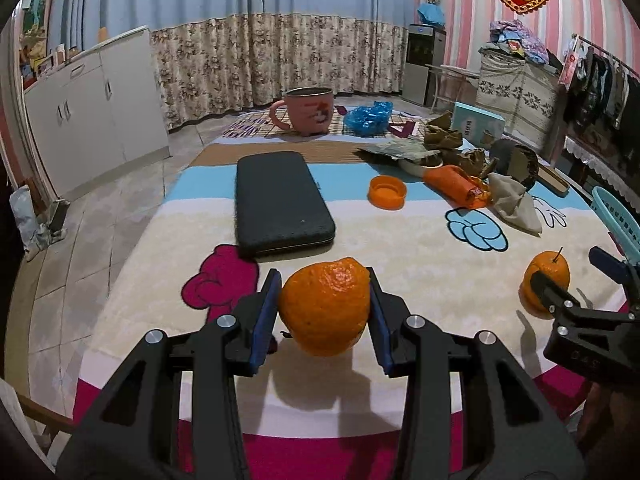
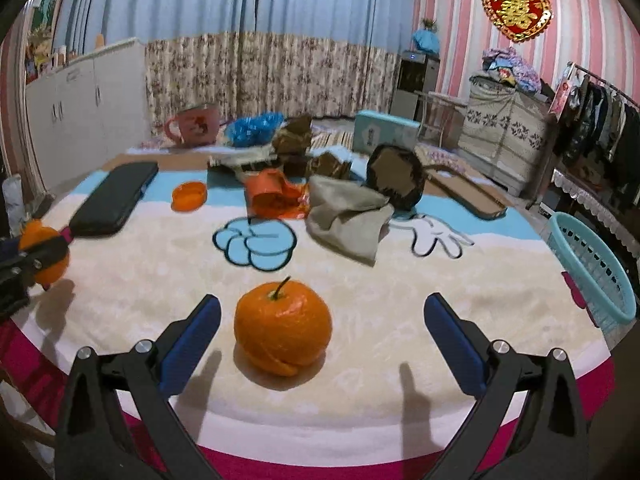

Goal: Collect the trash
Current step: 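Grasp an orange with the left tool while the right tool grasps another orange, then carry both oranges to the blue basket and open both tools to drop them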

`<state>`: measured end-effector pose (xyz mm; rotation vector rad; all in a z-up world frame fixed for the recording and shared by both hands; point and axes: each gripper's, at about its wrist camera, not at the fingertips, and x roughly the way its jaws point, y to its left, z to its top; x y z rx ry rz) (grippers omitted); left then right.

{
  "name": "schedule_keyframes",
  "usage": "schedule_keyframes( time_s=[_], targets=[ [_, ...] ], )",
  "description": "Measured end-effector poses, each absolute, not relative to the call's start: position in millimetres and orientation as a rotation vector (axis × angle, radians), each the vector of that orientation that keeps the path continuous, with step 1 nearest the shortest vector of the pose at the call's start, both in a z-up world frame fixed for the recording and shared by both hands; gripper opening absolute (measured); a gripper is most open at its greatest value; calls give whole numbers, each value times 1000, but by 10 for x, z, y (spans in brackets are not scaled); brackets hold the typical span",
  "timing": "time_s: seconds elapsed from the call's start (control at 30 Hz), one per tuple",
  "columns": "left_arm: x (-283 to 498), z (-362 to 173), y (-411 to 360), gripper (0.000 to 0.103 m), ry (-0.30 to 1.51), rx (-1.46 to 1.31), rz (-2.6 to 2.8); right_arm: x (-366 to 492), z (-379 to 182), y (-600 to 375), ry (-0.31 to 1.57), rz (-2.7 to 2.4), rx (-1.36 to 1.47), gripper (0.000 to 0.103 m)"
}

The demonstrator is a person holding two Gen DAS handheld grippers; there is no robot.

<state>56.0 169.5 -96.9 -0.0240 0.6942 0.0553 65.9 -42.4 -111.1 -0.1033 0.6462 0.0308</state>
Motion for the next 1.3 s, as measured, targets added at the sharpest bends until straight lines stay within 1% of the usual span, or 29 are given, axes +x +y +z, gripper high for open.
schedule_keyframes(
  time_s=[0.17,0.23,0.27,0.3,0.33,0.43,0.5,0.57,0.9,1.3],
  targets=[
    [566,-978,1733,40,693,-28,61,730,-1167,-439,673,25,-81,98],
    [564,-968,1724,40,691,-25,64,743,-1184,-456,680,27,-69,94],
    [567,-964,1719,40,692,-22,66,750,-1189,-465,684,36,-59,86],
    [564,-967,1723,40,692,-22,66,760,-1196,-471,692,54,-48,82],
    [564,-961,1719,40,692,-21,69,776,-1204,-473,698,68,-41,80],
    [572,-941,1695,40,691,-28,69,799,-1212,-469,713,109,-21,70],
    [572,-937,1684,40,692,-25,71,790,-1187,-458,704,135,-25,57],
    [584,-922,1648,40,697,-17,71,780,-1156,-462,692,153,-34,49],
    [667,-779,1431,40,691,-13,70,847,-879,-860,643,164,-21,48],
    [932,-473,594,40,641,48,-26,980,-427,-1918,593,58,-44,48]
  ],
)
